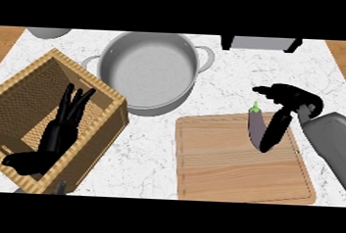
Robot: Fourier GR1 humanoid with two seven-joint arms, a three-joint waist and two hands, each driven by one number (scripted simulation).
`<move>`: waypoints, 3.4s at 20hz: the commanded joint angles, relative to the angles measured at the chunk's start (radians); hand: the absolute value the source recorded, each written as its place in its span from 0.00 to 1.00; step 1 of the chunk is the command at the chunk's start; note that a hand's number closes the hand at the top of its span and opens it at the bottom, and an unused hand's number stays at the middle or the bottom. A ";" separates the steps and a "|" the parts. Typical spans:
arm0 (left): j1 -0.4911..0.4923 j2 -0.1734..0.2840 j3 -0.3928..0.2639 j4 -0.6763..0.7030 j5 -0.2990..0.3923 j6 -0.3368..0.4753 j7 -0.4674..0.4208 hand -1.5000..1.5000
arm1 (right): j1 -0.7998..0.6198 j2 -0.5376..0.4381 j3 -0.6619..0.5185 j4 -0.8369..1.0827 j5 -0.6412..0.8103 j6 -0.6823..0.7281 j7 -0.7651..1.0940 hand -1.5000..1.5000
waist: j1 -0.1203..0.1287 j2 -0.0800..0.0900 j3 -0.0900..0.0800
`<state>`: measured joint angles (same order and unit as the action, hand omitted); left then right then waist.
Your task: Pick the eggplant from the cutting board and place it in the pot
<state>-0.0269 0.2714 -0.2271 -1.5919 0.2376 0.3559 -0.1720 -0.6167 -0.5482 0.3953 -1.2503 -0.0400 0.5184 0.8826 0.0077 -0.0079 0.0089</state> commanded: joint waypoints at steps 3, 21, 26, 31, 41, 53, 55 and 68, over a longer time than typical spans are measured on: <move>-0.021 -0.041 -0.020 0.026 -0.031 0.000 0.039 0.50 | 0.047 0.074 0.004 0.008 0.065 -0.003 0.017 0.00 | -0.005 0.008 -0.009; -0.018 -0.055 0.002 0.016 -0.057 -0.032 0.064 0.50 | 0.064 0.164 -0.018 0.133 0.405 -0.067 -0.258 1.00 | -0.005 0.009 -0.008; 0.028 -0.080 -0.007 0.066 -0.070 -0.063 -0.038 0.50 | 0.034 0.146 -0.066 0.216 0.479 -0.083 -0.364 1.00 | -0.001 0.010 -0.009; -0.018 -0.083 0.053 0.111 -0.049 -0.076 -0.026 0.50 | 0.055 0.152 -0.106 0.197 0.520 -0.091 -0.407 1.00 | -0.007 0.009 -0.009; -0.072 -0.091 -0.090 0.037 -0.071 -0.087 0.015 0.50 | -0.320 0.544 0.166 0.221 0.753 -0.429 -0.035 1.00 | 0.207 0.042 -0.015; -0.151 -0.090 -0.125 0.069 -0.072 -0.091 0.034 0.50 | -0.675 0.548 0.310 0.334 0.919 -0.670 0.256 1.00 | 0.255 0.046 -0.018; -0.150 -0.099 -0.137 0.066 -0.073 -0.085 0.040 0.50 | -0.719 0.548 0.308 0.377 0.922 -0.654 0.300 1.00 | 0.255 0.048 -0.019; -0.148 -0.106 -0.144 0.107 -0.065 -0.046 0.027 0.50 | -0.832 0.548 0.311 0.546 0.947 -0.709 0.480 1.00 | 0.209 0.041 -0.017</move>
<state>-0.1826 0.1822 -0.3554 -1.5079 0.1778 0.3018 -0.1700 -1.4263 -0.0131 0.7000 -0.7457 0.9068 -0.1427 1.1521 0.2321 0.0335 -0.0076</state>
